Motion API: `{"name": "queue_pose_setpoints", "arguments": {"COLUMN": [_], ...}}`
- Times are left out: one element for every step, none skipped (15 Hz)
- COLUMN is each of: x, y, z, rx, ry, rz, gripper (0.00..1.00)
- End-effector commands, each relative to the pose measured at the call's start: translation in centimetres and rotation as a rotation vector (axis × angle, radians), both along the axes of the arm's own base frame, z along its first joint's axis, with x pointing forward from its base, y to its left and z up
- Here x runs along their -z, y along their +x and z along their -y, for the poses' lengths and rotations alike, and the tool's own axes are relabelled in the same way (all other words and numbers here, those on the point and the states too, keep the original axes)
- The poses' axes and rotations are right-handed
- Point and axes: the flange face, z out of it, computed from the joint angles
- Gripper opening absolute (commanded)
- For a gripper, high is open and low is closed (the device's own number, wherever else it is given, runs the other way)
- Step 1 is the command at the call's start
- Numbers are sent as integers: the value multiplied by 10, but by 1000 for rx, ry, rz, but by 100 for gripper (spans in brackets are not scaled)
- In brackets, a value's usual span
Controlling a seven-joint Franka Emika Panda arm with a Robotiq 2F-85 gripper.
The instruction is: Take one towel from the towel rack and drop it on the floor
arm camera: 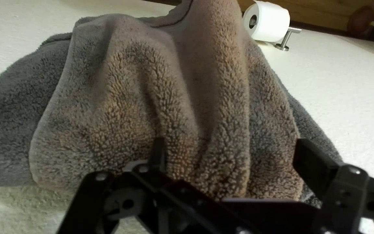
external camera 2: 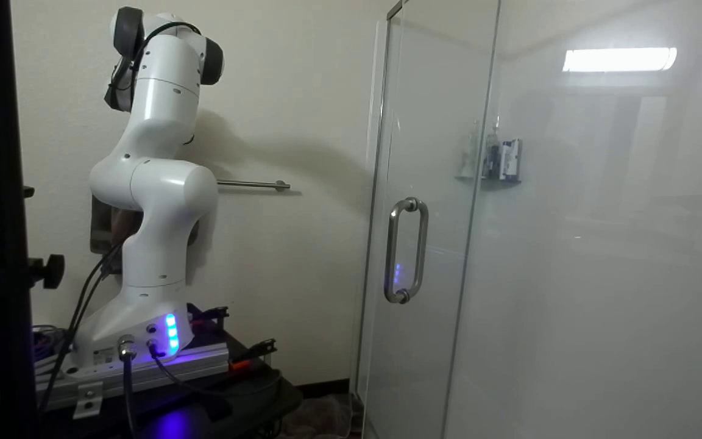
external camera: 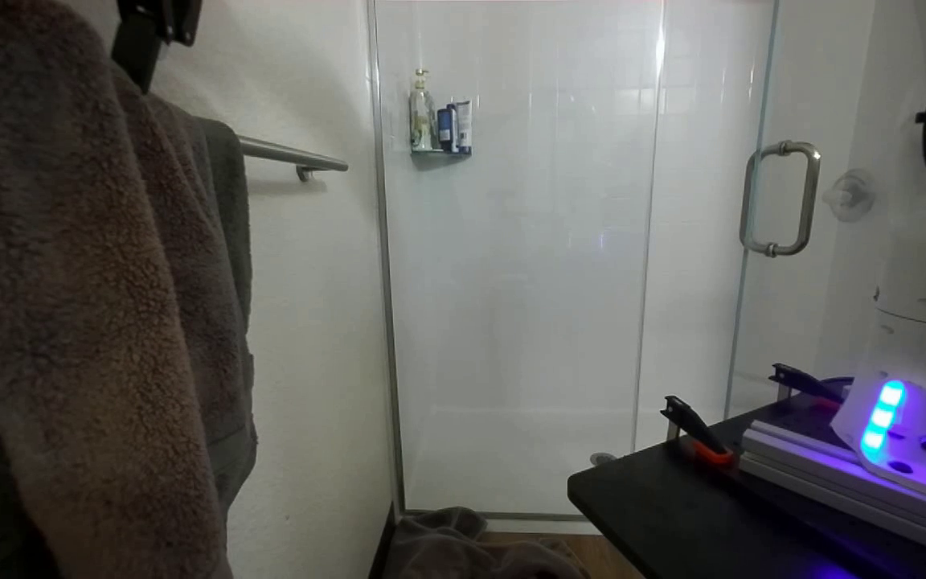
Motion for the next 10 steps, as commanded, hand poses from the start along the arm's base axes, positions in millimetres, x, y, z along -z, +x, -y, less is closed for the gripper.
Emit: {"name": "queue_pose_setpoints", "arguments": {"x": [2,1,1,1,1,1,1,0,0,-1], "y": [-2,-4,-4,-5,-6,-6,-6,-5,-5,-4], "z": [-1,-2,-1,-1,-1,-1,-1,0,0,2], "rx": [-5,-9,-13,-13,-13,-12,-11,-6,-2,7], "ry": [0,1,2,0,1,2,3,4,6,9], "rz": [-1,4,12,14,10,11,12,15,17,23], "gripper": [74,66,60,53,46,39,32,25,19,10]}}
